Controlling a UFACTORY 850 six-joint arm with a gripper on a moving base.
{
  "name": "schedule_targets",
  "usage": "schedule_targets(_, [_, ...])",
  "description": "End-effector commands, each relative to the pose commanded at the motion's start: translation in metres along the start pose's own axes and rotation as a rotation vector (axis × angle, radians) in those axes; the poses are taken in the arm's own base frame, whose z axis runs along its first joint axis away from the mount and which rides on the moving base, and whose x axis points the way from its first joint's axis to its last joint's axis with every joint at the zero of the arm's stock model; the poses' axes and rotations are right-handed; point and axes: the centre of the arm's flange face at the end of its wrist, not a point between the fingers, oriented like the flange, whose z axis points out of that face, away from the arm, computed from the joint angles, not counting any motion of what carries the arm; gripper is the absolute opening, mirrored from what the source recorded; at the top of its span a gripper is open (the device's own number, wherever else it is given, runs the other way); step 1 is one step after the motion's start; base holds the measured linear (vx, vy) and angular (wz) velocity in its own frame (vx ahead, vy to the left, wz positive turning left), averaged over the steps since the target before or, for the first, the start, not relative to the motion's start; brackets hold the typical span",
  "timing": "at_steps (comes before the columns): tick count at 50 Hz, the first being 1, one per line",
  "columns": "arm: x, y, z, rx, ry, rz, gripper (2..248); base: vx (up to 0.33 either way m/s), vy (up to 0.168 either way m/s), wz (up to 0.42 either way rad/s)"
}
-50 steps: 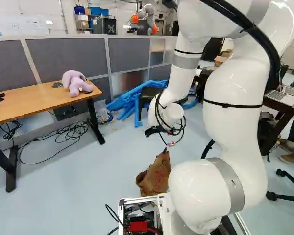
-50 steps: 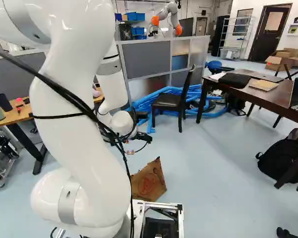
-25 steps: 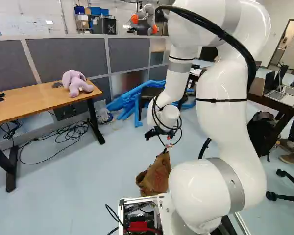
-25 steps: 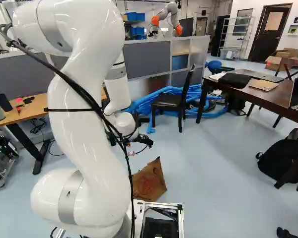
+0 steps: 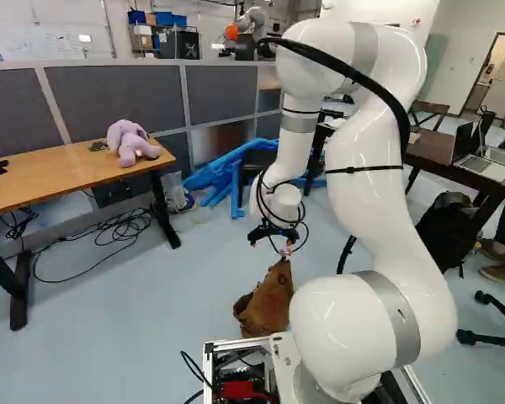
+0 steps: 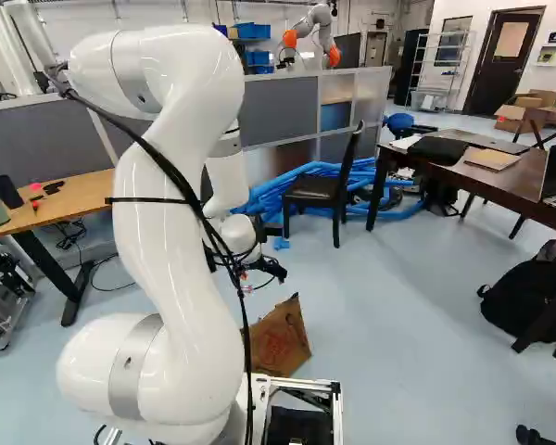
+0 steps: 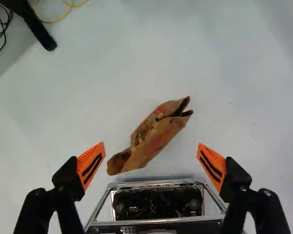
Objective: Pick up the bag on the ground and place it on the table
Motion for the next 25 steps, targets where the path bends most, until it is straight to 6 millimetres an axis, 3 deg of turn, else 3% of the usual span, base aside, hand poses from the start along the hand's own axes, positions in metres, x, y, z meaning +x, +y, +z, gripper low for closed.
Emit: schedule_targets(25, [0.002, -0.003, 0.039, -0.019, -0.062, 0.045, 247, 0.000, 0.000, 0.000])
